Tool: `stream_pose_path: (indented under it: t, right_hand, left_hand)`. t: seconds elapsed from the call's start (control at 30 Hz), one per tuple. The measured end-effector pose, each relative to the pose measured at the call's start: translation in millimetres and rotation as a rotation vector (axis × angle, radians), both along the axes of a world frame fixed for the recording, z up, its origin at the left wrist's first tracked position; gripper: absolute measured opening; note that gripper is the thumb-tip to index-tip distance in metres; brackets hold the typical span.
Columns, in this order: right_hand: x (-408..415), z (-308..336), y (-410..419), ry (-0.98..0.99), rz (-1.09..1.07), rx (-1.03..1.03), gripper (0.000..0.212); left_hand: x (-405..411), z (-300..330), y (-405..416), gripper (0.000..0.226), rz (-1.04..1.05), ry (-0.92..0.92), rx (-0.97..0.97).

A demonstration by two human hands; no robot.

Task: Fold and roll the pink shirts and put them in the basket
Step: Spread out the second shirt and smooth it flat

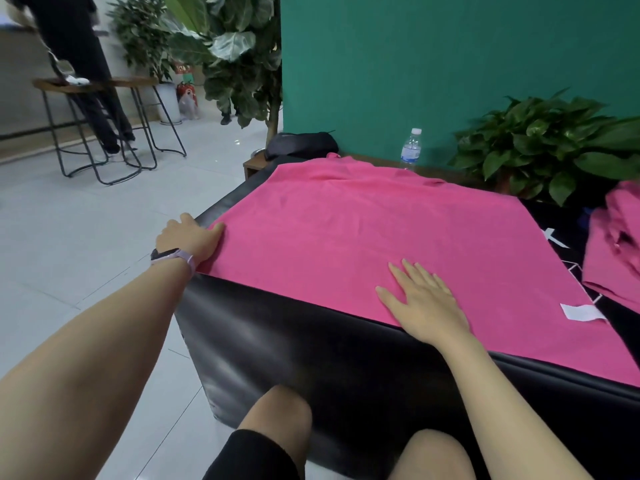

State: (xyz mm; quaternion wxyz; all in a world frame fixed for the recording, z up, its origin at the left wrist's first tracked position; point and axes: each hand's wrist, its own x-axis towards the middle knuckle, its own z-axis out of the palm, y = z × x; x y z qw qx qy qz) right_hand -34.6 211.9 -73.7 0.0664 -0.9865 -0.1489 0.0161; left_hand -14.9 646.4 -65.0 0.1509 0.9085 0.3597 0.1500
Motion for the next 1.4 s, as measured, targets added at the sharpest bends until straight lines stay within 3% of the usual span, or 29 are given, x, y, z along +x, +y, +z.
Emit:
stream_pose_path:
  t: [0.07, 0.13, 0.23, 0.3, 0.4, 0.53, 0.63, 0.73, 0.8, 0.93, 1.0, 1.1, 1.2, 1.3, 1.4]
  right_hand:
    - [5, 1, -2, 0.019, -0.007, 0.05, 0.082]
    - [14, 5, -17, 0.031, -0.072, 0.117, 0.079]
    - [28, 11, -70, 0.008, -0.271, 0.072, 0.081]
    - [28, 15, -112, 0.006, -0.444, 0.051, 0.086]
    - [21, 23, -155, -0.046, -0.748, 0.037, 0.11]
    - [5, 42, -179, 0.015, -1.0, -0.031, 0.141]
    - [-5, 44, -199, 0.002, -1.105, 0.064, 0.143]
    - [-15, 34, -218, -0.088, -1.184, 0.171, 0.134]
    - [-18, 30, -224, -0.09, -1.169, 0.206, 0.114]
    - [-17, 31, -207, -0.157, -1.031, 0.382, 0.05]
    - [-15, 31, -186, -0.223, -0.917, 0.442, 0.038]
    - [-12, 33, -152, -0.284, -0.788, 0.494, 0.027]
    - [-7, 34, -121, -0.435, -0.654, 0.201, 0.031]
    - [-1, 38, -82, -0.573, -0.527, 0.01, 0.042]
    - [5, 41, -43, -0.532, -0.44, -0.042, 0.042]
  left_hand:
    - [-6, 6, -16, 0.06, -0.033, -0.087, 0.199]
    - [-12, 10, -30, 0.06, -0.087, -0.061, 0.298]
    - [-21, 11, -39, 0.069, -0.084, 0.011, 0.188]
    - [-23, 14, -38, 0.063, -0.112, 0.051, 0.107]
    - [-20, 28, -47, 0.042, -0.215, 0.125, 0.0]
    - [-4, 43, -69, 0.029, -0.306, 0.154, 0.013]
    - [3, 46, -63, 0.023, -0.406, 0.178, -0.137]
    - [-2, 43, -39, 0.032, -0.377, 0.191, -0.248]
    - [-6, 43, -24, 0.038, -0.37, 0.208, -0.388]
    - [-17, 51, -25, 0.031, -0.412, 0.141, -0.988]
    - [-18, 51, -34, 0.024, -0.441, 0.046, -1.081]
    - [-24, 55, -52, 0.004, -0.55, 0.121, -0.857]
    - [-28, 60, -63, 0.021, -0.564, 0.206, -0.632]
    - [-26, 61, -68, 0.026, -0.532, 0.201, -0.597]
    - [-20, 59, -70, 0.015, -0.507, 0.167, -0.593]
